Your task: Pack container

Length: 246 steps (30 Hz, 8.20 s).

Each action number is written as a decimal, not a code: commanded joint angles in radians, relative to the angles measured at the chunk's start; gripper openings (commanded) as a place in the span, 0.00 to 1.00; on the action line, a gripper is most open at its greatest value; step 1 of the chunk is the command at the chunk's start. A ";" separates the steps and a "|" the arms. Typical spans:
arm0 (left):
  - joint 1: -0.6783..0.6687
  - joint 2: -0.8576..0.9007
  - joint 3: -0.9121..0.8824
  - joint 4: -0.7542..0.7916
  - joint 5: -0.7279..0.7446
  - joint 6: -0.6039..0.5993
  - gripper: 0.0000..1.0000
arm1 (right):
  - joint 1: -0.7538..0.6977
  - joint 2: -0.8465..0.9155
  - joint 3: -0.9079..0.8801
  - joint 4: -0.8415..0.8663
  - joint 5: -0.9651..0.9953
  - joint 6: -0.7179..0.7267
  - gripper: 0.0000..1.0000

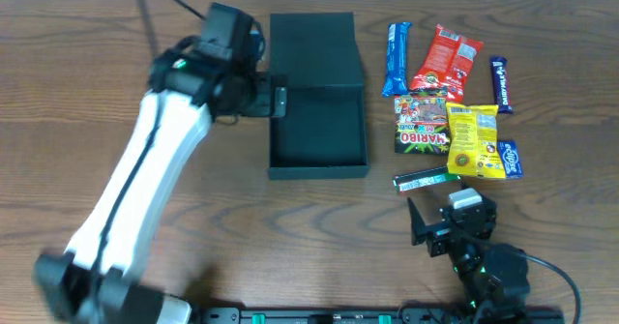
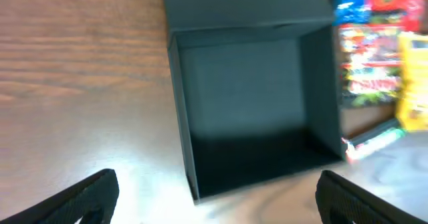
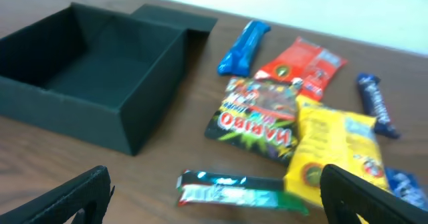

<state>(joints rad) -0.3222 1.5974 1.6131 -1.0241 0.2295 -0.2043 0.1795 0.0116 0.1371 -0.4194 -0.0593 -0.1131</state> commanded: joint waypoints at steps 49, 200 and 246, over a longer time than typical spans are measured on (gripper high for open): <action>0.006 -0.304 0.011 -0.140 -0.038 0.108 0.95 | 0.027 1.712 0.940 -0.076 0.309 0.392 0.92; 0.427 -0.277 0.010 -0.226 -0.053 0.158 0.95 | 0.634 1.774 1.327 -0.595 0.035 0.066 0.48; 0.441 -0.277 0.010 -0.205 -0.029 0.180 0.95 | 0.649 1.757 1.217 -0.249 0.072 0.030 0.01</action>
<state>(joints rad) 0.1127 1.3182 1.6180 -1.2289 0.1886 -0.0437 0.8364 1.7763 1.2839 -0.6594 0.0139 -0.0978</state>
